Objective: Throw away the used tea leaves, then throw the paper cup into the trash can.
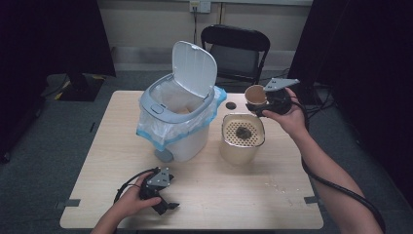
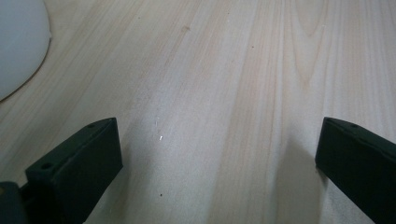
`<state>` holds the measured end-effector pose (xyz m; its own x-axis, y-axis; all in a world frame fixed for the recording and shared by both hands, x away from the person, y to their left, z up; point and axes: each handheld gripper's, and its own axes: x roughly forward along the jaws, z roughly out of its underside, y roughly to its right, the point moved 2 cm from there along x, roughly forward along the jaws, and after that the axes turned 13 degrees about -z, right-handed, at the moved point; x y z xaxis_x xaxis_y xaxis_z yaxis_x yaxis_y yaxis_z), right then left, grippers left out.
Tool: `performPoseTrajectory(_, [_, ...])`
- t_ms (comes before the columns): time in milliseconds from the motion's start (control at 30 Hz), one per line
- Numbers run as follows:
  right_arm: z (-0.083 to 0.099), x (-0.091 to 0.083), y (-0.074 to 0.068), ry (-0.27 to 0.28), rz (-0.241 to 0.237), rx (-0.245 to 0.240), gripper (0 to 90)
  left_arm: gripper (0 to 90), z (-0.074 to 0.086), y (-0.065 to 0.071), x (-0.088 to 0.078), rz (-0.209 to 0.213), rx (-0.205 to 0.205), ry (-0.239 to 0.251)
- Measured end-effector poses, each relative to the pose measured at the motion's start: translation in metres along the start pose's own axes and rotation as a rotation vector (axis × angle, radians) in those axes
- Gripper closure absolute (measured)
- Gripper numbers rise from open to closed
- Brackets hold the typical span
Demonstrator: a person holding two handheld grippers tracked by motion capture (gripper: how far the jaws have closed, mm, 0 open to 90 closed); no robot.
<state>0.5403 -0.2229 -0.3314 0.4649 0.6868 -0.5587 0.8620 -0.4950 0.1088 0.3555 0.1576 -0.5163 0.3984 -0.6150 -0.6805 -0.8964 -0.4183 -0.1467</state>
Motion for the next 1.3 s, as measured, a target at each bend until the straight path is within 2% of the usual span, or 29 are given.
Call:
performPoseTrajectory(100, [-0.001, -0.001, 0.001, 0.014, -0.009, 0.023, 27.4, 0.0, 0.000, 0.000, 0.000, 0.000, 0.000, 0.000])
performPoseTrajectory(500, [-0.013, -0.005, -0.005, 0.009, -0.038, 0.002, 27.1, 0.0, 0.000, 0.000, 0.000, 0.004, 0.002, -0.003])
performPoseTrajectory(767, [-0.027, -0.008, -0.008, 0.036, -0.073, 0.015, 26.9, 0.0, 0.000, 0.000, 0.000, 0.004, 0.002, -0.003])
performPoseTrajectory(1300, [-0.041, -0.014, -0.012, 0.051, -0.133, 0.028, 26.7, 0.0, 0.000, 0.000, 0.000, 0.005, 0.002, -0.003])
